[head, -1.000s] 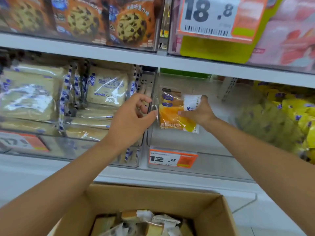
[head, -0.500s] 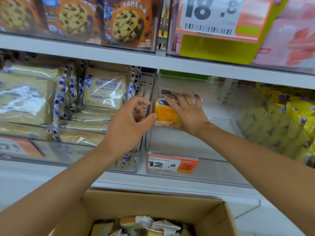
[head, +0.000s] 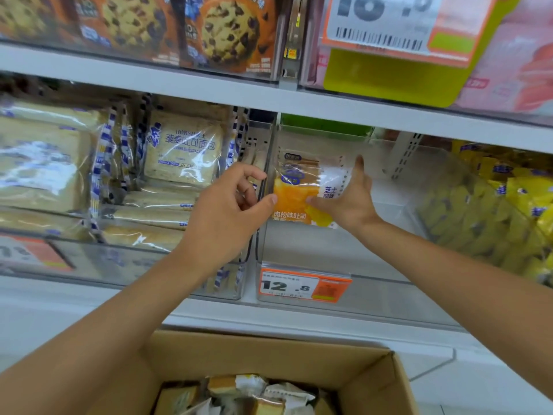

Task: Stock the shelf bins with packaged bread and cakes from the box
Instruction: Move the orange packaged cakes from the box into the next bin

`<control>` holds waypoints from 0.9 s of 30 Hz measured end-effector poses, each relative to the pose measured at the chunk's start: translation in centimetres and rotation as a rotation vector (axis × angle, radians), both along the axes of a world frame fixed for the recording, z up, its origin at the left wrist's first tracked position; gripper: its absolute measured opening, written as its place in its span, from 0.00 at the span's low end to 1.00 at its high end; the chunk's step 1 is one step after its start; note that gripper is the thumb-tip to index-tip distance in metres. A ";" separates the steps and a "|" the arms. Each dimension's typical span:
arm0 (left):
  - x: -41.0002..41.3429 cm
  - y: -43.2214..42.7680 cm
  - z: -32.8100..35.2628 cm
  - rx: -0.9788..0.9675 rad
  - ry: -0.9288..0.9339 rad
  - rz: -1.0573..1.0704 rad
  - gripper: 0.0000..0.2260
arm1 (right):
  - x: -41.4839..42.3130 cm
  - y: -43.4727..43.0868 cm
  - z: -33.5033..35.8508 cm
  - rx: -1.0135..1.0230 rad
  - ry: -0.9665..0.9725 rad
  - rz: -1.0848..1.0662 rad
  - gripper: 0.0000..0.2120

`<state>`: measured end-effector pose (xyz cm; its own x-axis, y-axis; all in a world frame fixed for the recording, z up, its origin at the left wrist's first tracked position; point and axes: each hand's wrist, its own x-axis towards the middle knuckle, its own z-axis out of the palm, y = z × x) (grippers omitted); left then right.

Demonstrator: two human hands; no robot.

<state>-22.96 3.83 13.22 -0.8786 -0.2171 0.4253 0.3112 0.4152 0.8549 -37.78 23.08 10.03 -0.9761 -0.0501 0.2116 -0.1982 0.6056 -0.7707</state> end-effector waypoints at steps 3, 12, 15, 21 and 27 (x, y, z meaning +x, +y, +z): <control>0.0 -0.1 0.0 -0.008 0.002 0.001 0.09 | 0.4 0.5 0.8 0.629 0.389 0.155 0.57; -0.1 -0.1 0.1 -0.046 -0.015 0.015 0.11 | 1.1 0.2 1.3 0.903 0.454 0.337 0.47; 0.2 -0.1 0.7 -0.078 -0.044 0.028 0.12 | 5.0 0.6 3.0 0.678 0.405 0.348 0.42; 3.8 0.8 2.1 -0.142 -0.057 0.129 0.10 | 14.1 1.6 4.1 0.462 0.537 0.228 0.18; 12.9 2.3 -1.8 -0.312 -0.182 0.085 0.03 | 24.8 3.1 -1.9 0.351 0.335 0.358 0.06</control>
<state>-10.11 6.17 11.45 -0.9306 -0.1768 0.3206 0.1187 0.6825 0.7212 -12.93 26.14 8.17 -0.7688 -0.4855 0.4162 -0.6341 0.6635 -0.3972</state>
